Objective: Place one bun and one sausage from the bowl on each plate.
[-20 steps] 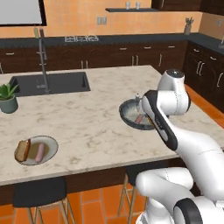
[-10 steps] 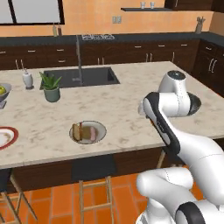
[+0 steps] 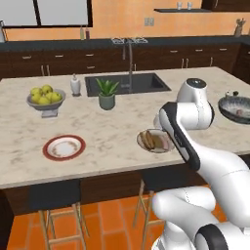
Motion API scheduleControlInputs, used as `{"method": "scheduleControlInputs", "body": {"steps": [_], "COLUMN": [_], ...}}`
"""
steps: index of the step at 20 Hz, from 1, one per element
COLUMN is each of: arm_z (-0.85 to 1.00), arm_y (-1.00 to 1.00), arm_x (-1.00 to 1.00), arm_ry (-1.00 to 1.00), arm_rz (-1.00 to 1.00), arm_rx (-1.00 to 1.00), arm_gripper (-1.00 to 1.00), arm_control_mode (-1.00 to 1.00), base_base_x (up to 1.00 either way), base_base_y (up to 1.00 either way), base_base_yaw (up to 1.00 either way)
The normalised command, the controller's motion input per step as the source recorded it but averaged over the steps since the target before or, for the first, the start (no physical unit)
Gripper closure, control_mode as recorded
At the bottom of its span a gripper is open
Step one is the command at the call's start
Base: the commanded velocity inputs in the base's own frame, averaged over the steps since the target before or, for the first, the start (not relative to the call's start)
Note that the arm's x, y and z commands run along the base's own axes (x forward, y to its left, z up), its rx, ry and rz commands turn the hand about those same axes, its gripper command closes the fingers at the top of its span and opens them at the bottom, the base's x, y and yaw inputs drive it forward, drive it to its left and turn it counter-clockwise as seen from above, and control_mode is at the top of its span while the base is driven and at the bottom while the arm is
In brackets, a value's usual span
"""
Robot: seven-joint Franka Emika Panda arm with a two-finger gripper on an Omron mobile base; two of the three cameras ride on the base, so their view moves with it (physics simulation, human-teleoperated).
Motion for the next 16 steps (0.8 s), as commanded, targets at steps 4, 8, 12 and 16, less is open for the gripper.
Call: {"method": "scheduleControlInputs", "body": {"steps": [4,8,12,16], "arm_z": [0.0,0.0,0.0,0.0], "arm_y": [0.0,0.0,0.0,0.0], "arm_x": [0.0,0.0,0.0,0.0], "arm_ry": [0.0,0.0,0.0,0.0], "arm_rz": [0.0,0.0,0.0,0.0], "arm_rx": [0.0,0.0,0.0,0.0], "arm_gripper": [1.0,1.0,1.0,1.0], "arm_control_mode": [1.0,1.0,1.0,1.0], "base_base_x": [0.27,0.3,0.27,0.51], "base_base_y": [1.0,1.0,1.0,0.55], "base_base_yaw": [0.0,0.0,0.0,0.0]}}
